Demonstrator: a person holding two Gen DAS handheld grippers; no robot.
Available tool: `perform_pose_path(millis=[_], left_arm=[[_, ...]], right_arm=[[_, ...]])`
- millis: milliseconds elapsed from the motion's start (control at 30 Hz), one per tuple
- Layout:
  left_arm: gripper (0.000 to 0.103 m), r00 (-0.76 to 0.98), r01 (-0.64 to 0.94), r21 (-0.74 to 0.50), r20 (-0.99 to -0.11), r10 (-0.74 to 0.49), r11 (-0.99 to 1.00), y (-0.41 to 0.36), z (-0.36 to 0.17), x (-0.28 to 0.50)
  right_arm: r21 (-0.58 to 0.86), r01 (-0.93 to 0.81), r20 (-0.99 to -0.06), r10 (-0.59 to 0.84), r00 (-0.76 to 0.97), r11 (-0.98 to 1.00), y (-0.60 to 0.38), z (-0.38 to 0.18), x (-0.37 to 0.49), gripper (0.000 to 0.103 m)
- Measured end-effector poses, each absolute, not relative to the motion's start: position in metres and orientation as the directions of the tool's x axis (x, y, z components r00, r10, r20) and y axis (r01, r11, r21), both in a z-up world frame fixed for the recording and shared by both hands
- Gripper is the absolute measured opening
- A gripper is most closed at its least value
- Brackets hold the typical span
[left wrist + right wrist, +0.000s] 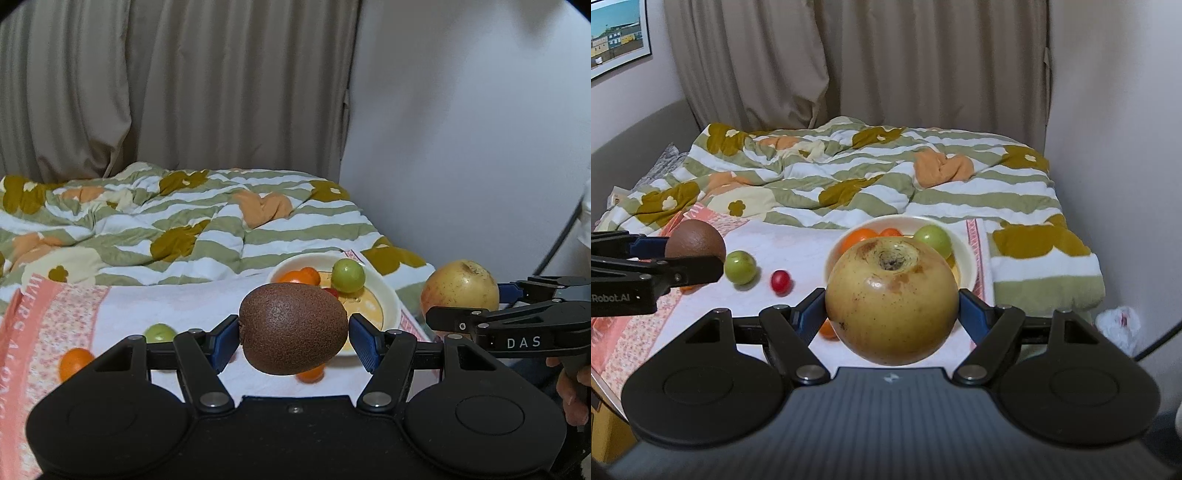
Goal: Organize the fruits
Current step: 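Carry the kiwi and yellow apple over the white bowl with both tools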
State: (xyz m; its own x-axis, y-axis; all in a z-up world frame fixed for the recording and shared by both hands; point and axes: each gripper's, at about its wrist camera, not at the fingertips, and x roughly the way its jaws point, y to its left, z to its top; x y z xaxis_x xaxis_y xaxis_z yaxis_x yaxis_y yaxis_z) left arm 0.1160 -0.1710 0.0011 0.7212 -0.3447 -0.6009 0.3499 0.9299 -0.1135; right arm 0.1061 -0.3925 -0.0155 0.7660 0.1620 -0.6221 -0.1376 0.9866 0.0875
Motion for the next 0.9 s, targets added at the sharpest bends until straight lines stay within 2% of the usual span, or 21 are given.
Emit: perform_pose_path(millis=[433, 900], left_arm=[[0.068, 0.703, 0.285, -0.084, -0.659, -0.267, 0.955, -0.243, -0.036, 0.176], [0.068, 0.562, 0.389, 0.005, -0.793, -0.234, 0.921, -0.284, -0.103, 0.238]], right_arm=[[0.129, -0.184, -0.651, 0.223, 0.725, 0.975, -0.453, -0.042, 0.176, 0.091], [0.137, -0.155, -0.686, 0.206, 0.698, 0.978, -0.47, -0.068, 0.221, 0.091]])
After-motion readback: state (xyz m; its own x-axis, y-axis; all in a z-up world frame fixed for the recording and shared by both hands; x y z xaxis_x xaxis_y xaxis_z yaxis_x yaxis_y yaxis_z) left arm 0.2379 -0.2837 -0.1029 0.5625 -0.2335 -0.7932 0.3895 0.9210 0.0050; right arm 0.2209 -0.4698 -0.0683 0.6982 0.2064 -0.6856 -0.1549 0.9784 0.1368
